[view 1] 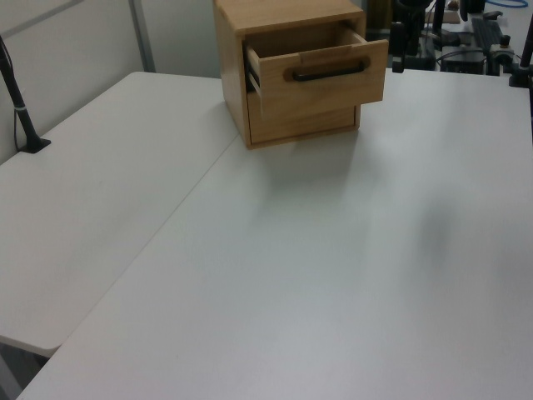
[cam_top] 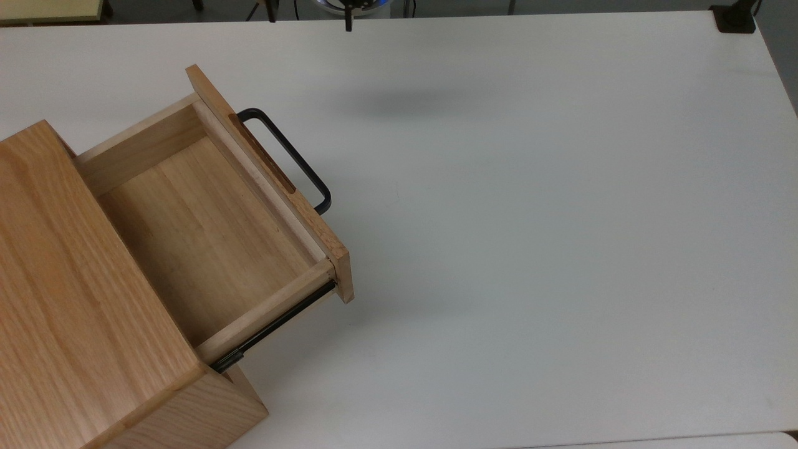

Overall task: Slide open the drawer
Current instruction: 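Open the gripper, release the handle and lift the gripper away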

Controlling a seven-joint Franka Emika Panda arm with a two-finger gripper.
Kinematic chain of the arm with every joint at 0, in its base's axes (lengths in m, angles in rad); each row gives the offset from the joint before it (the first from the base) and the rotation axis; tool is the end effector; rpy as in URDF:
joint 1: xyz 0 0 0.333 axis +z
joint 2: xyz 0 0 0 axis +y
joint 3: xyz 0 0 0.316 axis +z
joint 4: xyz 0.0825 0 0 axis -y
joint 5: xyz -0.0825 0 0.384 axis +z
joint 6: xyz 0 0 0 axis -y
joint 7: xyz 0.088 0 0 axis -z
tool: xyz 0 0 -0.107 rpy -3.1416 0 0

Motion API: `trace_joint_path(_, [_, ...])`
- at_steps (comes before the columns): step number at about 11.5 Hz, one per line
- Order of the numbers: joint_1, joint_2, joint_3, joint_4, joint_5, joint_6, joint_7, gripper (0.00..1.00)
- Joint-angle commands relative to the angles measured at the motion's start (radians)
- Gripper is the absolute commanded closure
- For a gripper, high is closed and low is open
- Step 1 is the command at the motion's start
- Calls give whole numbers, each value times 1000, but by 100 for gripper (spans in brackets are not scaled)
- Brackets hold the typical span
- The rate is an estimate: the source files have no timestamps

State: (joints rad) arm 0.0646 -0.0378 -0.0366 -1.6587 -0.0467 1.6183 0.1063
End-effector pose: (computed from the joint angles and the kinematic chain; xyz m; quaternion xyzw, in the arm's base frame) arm 0.5458 0.0101 0.6079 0.9990 -0.0380 0.0002 0.0227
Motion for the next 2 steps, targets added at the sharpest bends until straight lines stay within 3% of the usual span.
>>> trace_joint_path(1, [-120, -14, 102, -6, 28, -11, 7, 0])
trace_joint_path(2, [-118, -16, 103, -7, 28, -12, 7, 0])
